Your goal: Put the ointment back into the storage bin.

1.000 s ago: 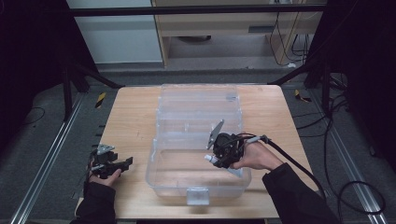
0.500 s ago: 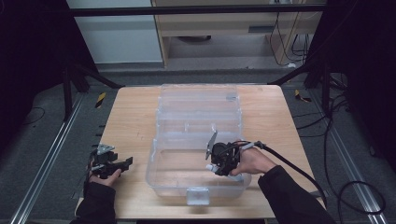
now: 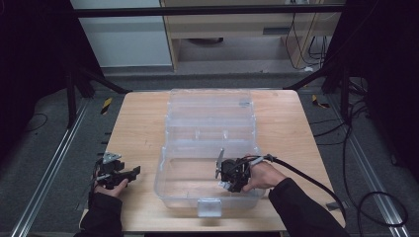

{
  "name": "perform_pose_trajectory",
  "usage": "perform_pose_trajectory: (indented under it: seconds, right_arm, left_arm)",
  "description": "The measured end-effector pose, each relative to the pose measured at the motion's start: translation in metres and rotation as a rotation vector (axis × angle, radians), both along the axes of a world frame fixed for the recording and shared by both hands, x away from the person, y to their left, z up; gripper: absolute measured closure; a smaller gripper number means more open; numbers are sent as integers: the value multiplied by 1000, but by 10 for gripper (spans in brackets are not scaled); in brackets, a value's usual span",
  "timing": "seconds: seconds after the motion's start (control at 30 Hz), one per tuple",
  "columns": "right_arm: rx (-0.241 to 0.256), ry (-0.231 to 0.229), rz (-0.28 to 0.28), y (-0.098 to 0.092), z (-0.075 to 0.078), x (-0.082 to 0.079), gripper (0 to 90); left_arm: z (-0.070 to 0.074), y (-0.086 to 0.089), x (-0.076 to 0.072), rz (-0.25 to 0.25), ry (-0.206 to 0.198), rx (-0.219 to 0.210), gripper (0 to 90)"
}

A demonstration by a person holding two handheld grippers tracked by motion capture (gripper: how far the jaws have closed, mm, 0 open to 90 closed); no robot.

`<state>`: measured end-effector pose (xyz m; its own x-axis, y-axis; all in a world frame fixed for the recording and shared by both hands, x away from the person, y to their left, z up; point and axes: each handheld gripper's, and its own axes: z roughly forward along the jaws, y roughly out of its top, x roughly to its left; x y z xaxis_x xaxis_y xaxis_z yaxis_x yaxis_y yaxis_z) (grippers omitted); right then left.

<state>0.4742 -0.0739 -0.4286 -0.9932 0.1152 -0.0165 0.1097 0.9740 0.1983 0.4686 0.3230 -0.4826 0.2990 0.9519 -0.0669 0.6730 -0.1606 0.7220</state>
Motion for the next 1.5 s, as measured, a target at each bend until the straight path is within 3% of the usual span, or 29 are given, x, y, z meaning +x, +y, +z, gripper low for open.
perform_pose_trajectory:
  seconds: [0.57, 1.0, 1.17, 1.37, 1.5]
  right_arm:
    - [-28, 27, 44, 6, -14, -2, 694]
    - [-43, 43, 28, 5, -17, -3, 695]
    - [13, 9, -2, -4, -4, -3, 686]
    - [107, -48, -123, -24, 22, -5, 621]
    - [216, -87, -207, -40, 36, -9, 556]
  left_arm:
    - [0, 0, 0, -4, 4, 2, 296]
    - [-1, -1, 0, -6, 7, 3, 296]
    - [-1, 0, 0, -5, 6, 2, 296]
    - [0, -1, 0, -5, 5, 2, 295]
    - [0, -1, 0, -4, 6, 3, 294]
